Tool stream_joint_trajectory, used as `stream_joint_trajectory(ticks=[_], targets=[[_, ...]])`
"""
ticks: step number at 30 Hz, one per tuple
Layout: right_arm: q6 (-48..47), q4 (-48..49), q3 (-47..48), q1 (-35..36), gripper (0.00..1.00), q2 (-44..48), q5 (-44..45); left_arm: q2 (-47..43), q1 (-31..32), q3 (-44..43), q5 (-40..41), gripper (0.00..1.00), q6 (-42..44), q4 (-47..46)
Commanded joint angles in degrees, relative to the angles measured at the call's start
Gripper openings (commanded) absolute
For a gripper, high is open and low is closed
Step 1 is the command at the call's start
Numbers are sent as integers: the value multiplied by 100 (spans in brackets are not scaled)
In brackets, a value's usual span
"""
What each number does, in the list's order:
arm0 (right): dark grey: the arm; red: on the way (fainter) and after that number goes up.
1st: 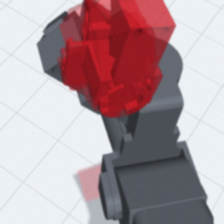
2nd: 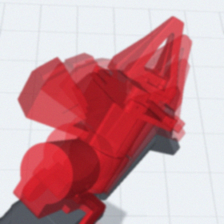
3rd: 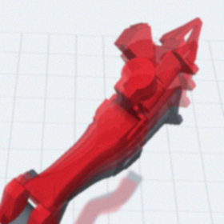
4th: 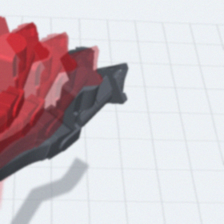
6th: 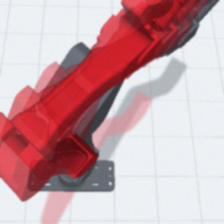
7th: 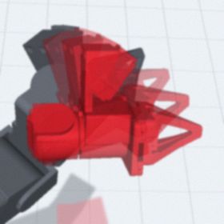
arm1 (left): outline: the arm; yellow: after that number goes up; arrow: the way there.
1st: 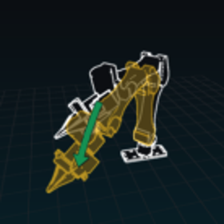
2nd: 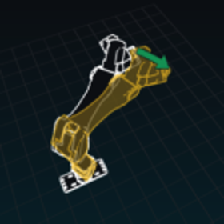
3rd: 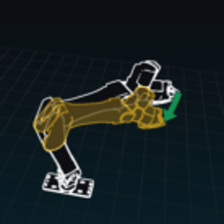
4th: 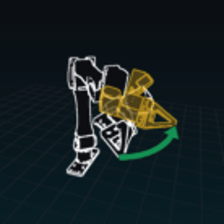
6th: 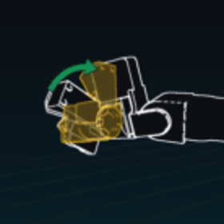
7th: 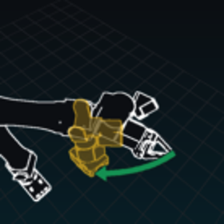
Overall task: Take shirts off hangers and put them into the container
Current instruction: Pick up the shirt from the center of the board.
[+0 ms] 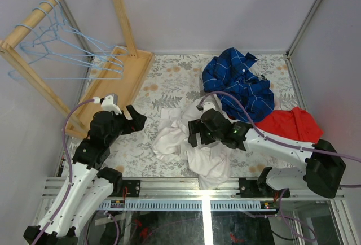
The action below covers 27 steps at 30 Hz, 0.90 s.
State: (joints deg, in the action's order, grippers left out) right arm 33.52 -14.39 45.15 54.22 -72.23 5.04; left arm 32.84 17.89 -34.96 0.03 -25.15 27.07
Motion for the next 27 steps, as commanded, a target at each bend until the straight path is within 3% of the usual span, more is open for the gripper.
stream_joint_trajectory(ticks=[1,16,22,24,25,26,27], targets=[[128,33,429,25,97,-347,205,-17,-36,-125,9,90,71,-152],[32,-612,1422,537,99,-3328,1646,-13,-39,-112,8,90,70,-154],[174,-474,1080,839,50,-3486,2447,-15,-39,-114,20,90,67,-149],[111,-292,851,900,29,-3110,2540,-7,-45,-116,17,90,70,-158],[26,-151,745,908,11,-2838,2519,-1,-35,-116,16,90,70,-163],[-36,-21,647,914,1,-2492,2505,1,-37,-115,17,90,63,-159],[-110,155,546,918,0,-2092,2484,7,-33,-116,15,90,64,-158]])
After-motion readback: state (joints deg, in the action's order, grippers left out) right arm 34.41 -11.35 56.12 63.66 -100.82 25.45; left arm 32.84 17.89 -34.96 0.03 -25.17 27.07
